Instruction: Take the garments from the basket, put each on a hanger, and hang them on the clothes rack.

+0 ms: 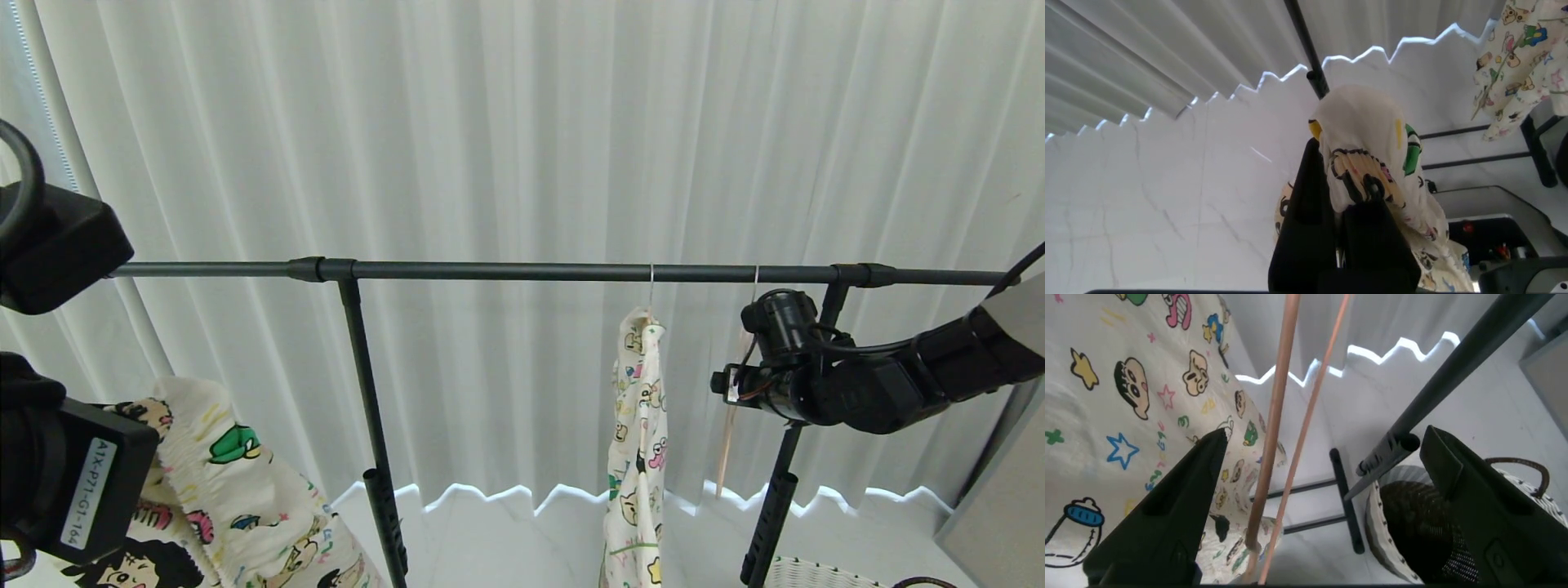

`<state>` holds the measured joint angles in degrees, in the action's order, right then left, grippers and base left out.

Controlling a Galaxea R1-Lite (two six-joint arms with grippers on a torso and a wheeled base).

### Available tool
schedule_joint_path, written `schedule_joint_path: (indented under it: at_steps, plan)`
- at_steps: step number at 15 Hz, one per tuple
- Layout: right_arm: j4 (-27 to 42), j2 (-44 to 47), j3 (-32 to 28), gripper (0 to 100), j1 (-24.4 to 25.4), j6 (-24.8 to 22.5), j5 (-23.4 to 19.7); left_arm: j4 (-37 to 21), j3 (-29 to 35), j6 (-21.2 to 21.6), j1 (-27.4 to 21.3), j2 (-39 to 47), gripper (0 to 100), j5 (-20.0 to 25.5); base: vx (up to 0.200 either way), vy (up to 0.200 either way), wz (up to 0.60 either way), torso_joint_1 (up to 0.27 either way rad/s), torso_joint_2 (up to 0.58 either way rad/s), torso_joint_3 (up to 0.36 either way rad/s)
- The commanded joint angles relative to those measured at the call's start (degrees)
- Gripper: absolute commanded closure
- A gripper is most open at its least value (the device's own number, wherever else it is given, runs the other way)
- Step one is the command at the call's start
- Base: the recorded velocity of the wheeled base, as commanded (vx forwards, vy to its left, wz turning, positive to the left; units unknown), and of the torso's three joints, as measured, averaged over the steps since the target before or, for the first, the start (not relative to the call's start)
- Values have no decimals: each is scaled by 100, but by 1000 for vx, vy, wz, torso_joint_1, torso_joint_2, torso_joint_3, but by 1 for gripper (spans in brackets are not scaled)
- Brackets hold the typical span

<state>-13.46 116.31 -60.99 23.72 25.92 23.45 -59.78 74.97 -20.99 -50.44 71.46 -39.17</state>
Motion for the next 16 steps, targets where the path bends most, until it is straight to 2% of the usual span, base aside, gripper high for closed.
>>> schedule_joint_path:
  at_steps: [1, 15, 16]
  plan:
    - [1, -47, -1, 0, -17, 1, -8, 2, 0, -1, 0, 8, 100, -3, 0, 0, 0, 0, 0, 0]
    - [124, 234, 34, 0, -87, 1, -333, -7, -9, -1, 0, 8, 100, -3, 0, 0, 0, 0, 0, 0]
    - [124, 234, 34, 100, -87, 1, -333, 2, -9, -1, 0, 17, 100, -3, 0, 0, 0, 0, 0, 0]
